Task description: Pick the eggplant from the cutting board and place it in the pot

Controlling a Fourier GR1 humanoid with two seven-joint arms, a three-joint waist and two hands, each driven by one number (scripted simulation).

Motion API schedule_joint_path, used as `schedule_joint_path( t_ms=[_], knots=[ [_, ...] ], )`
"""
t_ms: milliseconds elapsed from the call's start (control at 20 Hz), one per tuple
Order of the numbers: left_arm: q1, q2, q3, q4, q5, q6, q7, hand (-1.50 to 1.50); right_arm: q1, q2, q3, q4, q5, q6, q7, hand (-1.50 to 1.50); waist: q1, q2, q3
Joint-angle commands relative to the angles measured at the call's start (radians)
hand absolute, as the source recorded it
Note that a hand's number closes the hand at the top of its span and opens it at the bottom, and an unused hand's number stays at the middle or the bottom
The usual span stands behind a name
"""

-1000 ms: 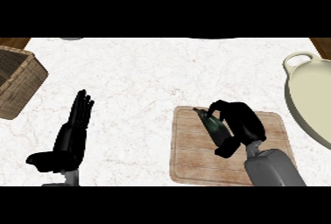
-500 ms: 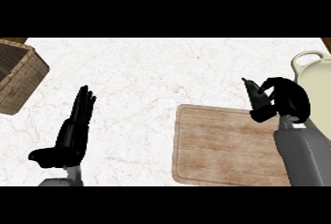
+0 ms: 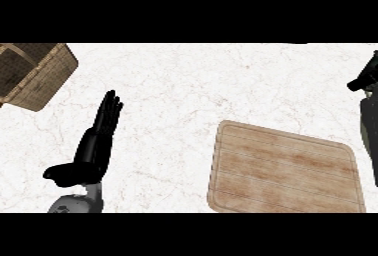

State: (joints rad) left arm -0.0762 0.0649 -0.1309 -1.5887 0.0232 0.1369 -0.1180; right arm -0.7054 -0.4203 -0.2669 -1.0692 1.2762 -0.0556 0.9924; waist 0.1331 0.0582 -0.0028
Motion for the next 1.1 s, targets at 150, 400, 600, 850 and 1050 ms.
schedule_joint_path(
  t_ms=[150, 400, 600, 850, 1050],
  knots=[
    [-0.037, -0.02, -0.029, 0.03, -0.01, -0.007, 0.008, 0.0, -0.214, -0.089, -0.011, 0.237, 0.237, -0.012, 0.26, 1.5, 0.036, 0.007, 0.001],
    [-0.035, -0.02, -0.018, 0.025, -0.009, 0.004, 0.019, 0.0, -0.292, -0.119, -0.041, 0.349, 0.354, -0.033, 0.351, 1.5, 0.029, -0.001, 0.003],
    [-0.017, -0.009, -0.006, 0.038, -0.007, -0.003, -0.003, 0.0, -0.337, -0.131, -0.083, 0.419, 0.407, -0.047, 0.389, 1.5, 0.002, -0.01, 0.003],
    [-0.005, 0.004, 0.018, 0.025, 0.013, -0.009, 0.002, 0.0, -0.36, -0.104, -0.119, 0.489, 0.477, -0.071, 0.459, 1.5, -0.017, -0.019, 0.004],
    [0.036, -0.01, 0.002, 0.002, -0.002, 0.012, 0.002, 0.0, -0.33, -0.141, -0.172, 0.526, 0.499, -0.121, 0.438, 1.5, -0.043, -0.03, 0.005]
  ],
)
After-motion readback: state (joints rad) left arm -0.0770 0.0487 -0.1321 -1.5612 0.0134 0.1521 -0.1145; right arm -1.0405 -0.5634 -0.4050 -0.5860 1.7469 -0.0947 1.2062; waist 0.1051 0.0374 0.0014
